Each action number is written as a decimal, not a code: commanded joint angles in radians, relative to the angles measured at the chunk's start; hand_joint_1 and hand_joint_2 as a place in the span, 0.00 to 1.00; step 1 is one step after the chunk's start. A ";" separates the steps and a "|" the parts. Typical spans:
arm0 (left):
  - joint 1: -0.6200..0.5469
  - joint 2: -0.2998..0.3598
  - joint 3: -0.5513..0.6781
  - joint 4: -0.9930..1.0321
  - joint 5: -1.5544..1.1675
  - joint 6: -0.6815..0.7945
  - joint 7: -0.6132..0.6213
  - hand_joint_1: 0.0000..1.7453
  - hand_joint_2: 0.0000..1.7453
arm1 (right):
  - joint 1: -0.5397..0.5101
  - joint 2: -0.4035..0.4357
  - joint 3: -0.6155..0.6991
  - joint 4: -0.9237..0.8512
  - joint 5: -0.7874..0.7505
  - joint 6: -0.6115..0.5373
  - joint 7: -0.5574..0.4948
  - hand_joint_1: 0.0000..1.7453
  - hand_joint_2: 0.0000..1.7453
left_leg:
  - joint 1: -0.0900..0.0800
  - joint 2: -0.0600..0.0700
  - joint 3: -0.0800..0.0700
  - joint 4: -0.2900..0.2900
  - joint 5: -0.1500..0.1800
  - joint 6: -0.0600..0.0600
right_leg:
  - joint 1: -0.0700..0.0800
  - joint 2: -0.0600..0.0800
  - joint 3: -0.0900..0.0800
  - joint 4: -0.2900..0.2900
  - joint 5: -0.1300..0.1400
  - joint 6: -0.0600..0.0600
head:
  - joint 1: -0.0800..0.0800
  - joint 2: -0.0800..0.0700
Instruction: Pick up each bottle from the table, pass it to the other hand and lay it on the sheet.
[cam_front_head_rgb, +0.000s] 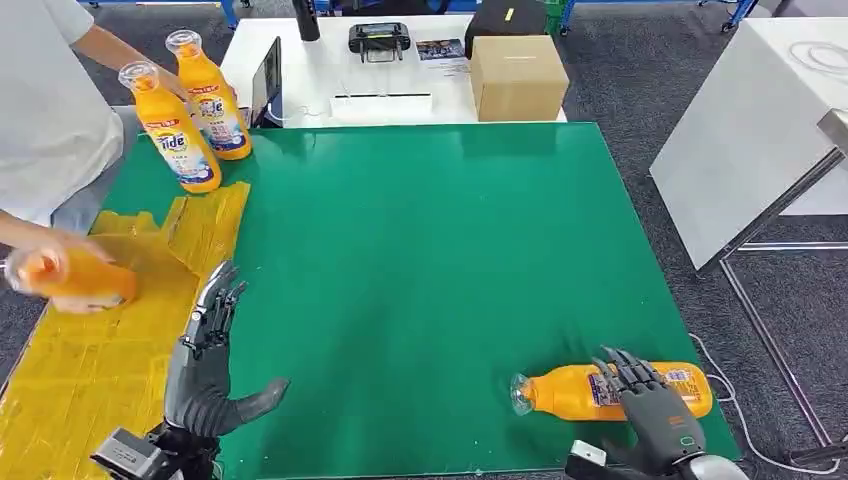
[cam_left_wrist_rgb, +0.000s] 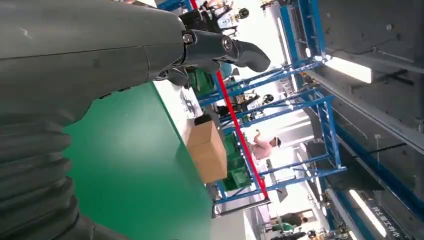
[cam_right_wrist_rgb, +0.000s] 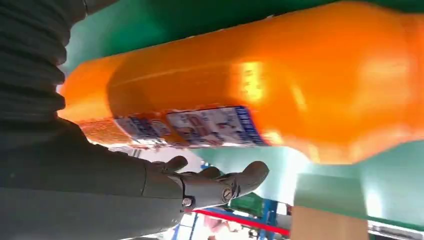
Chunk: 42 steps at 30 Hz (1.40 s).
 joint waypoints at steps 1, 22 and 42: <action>-0.007 -0.008 0.018 0.005 0.009 -0.002 0.003 0.00 1.00 | -0.012 0.056 -0.094 0.098 0.039 0.016 0.016 0.00 1.00 | 0.001 -0.001 0.003 -0.001 -0.001 0.000 | 0.001 -0.001 0.004 -0.002 -0.001 -0.001 | 0.000 0.000; -0.036 -0.038 0.040 0.066 -0.015 -0.027 0.003 0.00 1.00 | -0.116 0.092 -0.119 0.298 0.186 0.165 0.064 0.21 1.00 | 0.002 0.000 0.013 -0.002 -0.003 0.002 | 0.002 0.001 0.003 -0.005 0.000 0.000 | 0.000 0.000; -0.103 -0.006 -0.043 0.178 -0.080 -0.116 0.142 0.00 1.00 | -0.220 0.285 -0.063 0.214 -0.002 -0.125 -0.163 0.95 1.00 | 0.001 0.008 0.019 -0.003 -0.004 0.002 | 0.002 0.007 0.017 -0.005 0.001 -0.001 | 0.000 0.000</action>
